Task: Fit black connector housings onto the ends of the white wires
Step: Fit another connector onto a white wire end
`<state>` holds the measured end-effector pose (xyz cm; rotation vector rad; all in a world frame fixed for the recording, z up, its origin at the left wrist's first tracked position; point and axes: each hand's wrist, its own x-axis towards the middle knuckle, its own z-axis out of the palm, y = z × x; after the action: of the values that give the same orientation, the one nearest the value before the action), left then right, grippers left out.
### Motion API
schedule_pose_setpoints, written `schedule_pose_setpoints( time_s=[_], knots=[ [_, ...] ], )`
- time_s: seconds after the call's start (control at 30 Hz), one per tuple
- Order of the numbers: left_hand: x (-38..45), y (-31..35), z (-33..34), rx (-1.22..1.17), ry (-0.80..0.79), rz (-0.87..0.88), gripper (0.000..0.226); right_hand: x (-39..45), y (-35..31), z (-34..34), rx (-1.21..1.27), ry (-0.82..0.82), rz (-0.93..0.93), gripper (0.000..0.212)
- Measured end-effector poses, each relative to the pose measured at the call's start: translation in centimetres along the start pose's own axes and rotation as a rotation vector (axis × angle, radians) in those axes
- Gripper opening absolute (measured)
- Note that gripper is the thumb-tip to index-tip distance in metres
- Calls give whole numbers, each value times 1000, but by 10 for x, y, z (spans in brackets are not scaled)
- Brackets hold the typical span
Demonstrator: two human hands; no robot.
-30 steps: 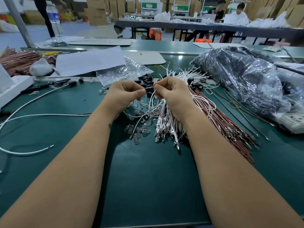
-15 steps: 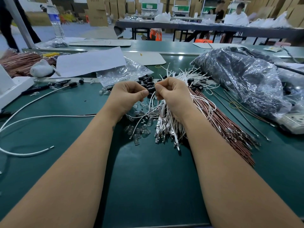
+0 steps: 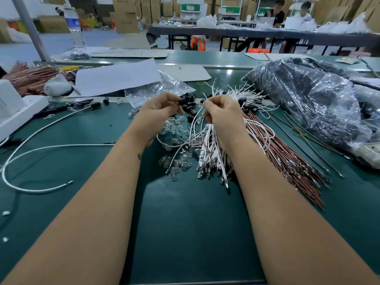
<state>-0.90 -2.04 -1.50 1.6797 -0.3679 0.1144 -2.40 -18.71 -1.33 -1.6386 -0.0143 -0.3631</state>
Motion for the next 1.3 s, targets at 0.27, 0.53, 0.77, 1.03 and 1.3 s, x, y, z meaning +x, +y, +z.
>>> schedule_pose_setpoints(
  time_s=[0.27,0.53,0.77,1.03,1.3],
  knots=[
    [-5,7,6,-324,-37,101,13,-1,-1,1,-20,-26,-44,16],
    [-6,7,6,-371,-58,56,18,-2,-1,1,-4,-21,-67,16],
    [-4,5,3,-219,13,-23,22,-3,-3,-1,103,-49,-53,8],
    [-3,-1,12,149,142,4,15,-3,-8,-5,254,-65,25,9],
    [-2,-4,15,182,132,42,18,-5,-8,-3,199,-42,40,14]
  ],
)
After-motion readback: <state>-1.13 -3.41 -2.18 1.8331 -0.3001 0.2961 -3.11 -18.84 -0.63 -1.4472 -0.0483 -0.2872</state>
